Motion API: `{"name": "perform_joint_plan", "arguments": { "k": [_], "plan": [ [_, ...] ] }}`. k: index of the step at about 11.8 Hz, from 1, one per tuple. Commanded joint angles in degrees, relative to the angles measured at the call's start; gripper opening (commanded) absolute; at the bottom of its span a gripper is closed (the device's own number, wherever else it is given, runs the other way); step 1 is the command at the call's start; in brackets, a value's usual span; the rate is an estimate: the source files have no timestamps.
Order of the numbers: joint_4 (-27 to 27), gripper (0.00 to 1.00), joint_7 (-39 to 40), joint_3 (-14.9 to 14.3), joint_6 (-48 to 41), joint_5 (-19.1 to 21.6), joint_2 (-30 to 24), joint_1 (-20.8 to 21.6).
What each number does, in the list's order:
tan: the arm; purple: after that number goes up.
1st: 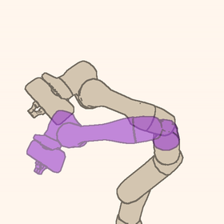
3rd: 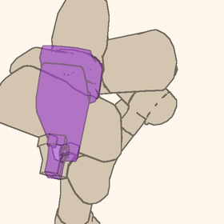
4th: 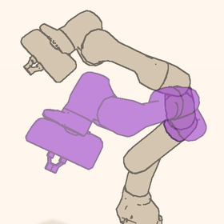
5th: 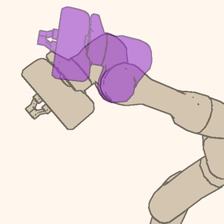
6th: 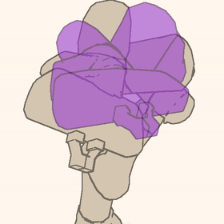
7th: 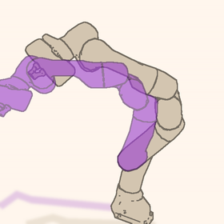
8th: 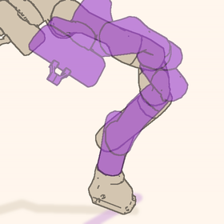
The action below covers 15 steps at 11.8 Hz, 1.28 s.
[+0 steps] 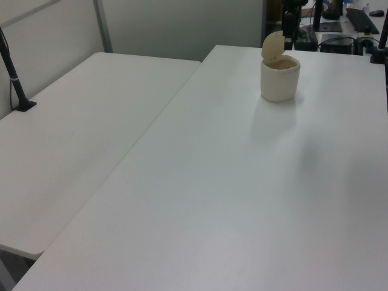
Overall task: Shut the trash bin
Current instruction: 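Move the gripper from its raised pose toward the cream trash bin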
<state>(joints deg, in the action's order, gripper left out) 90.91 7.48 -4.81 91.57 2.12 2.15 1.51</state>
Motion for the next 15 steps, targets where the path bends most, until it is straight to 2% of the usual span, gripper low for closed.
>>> {"name": "perform_joint_plan", "arguments": {
  "k": [1, 5, 7, 8, 9, 10, 12, 15],
  "plan": [
    [0.32, 1.0, -0.62, -1.15, -0.78, 0.17, -1.27, 0.16],
    [0.32, 0.99, -1.06, -1.25, -0.86, 0.17, -1.18, 0.25],
    [0.32, 0.79, -0.36, -1.25, -1.04, 0.08, -1.27, 0.16],
    [0.23, 0.53, 0.08, -1.25, -1.04, 0.08, -1.27, 0.16],
    [0.23, 0.21, 1.47, -1.34, -1.04, 0.17, -1.27, 0.16],
    [0.23, 0.0, 0.97, -1.34, -0.78, 0.34, -1.18, 0.16],
    [0.23, 0.0, -1.39, -1.6, -0.34, 0.61, -1.01, -0.01],
    [0.32, 0.0, -11.49, -5.02, 4.92, 0.7, -1.01, -0.01]
  ]
}}
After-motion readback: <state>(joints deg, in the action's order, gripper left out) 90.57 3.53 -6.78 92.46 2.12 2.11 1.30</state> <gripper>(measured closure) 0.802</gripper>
